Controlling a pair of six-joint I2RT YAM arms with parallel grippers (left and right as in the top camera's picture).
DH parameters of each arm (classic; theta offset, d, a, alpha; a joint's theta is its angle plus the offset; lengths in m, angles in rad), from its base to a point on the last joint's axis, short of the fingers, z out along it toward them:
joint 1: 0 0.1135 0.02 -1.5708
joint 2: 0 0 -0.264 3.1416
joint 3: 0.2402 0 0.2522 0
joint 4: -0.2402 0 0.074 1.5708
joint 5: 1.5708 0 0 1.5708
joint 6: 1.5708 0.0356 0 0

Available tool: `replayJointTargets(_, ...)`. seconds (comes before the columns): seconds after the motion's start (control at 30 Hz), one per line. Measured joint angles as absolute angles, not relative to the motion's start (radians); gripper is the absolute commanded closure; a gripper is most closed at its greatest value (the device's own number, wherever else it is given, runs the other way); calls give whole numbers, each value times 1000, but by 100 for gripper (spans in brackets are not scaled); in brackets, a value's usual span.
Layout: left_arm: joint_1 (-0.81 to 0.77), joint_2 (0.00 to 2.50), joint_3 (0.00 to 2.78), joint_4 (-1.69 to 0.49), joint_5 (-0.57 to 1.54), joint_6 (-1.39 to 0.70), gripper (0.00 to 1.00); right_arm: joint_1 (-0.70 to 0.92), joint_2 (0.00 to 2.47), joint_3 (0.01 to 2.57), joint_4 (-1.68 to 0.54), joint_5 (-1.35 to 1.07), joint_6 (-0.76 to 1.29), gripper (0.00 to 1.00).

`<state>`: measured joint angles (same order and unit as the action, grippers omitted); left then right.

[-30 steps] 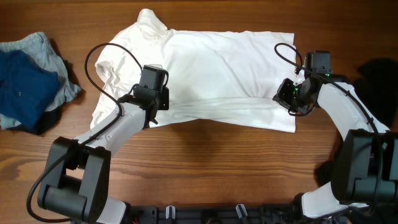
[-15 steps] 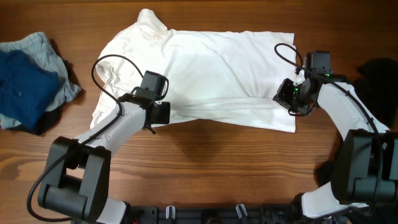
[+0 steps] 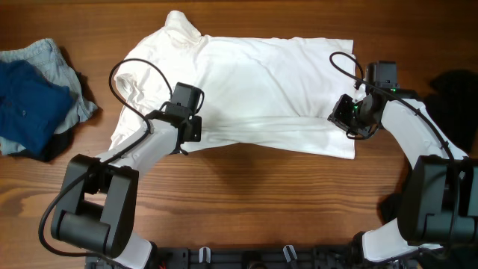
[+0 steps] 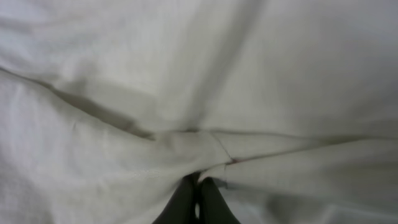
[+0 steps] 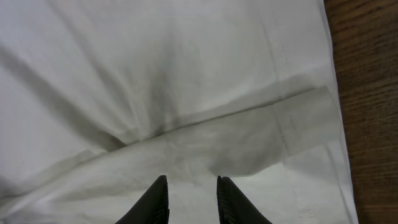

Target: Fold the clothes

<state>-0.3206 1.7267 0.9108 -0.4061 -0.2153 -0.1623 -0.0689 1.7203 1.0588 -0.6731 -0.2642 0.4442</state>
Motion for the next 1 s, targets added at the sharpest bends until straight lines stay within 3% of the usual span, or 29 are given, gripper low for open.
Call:
replayJointTargets(0.33,-315,1727,943,-231,-242,-162,94,-69,1720,1059,-671,-261,444,74)
replayJointTargets(0.37,-310,1727,944,-198,-242,-162,85,-69,1720,1059,-669,-260,444,74)
replayJointTargets(0.43,-292,1727,947,-145,-243,-162,55,-69,1720,1059,-662,-260,444,74)
replayJointTargets(0.57,-255,1727,951,-184,-245,-163,56,-72,1720,1059,-658,-260,444,74)
replayJointTargets(0.83,-250,1728,955,-591,-246,-220,63,-155,1720,1057,-757,-205,424,73)
replayJointTargets(1.0,-250,1728,955,-634,-211,-272,66,-160,1720,1044,-801,-202,406,74)
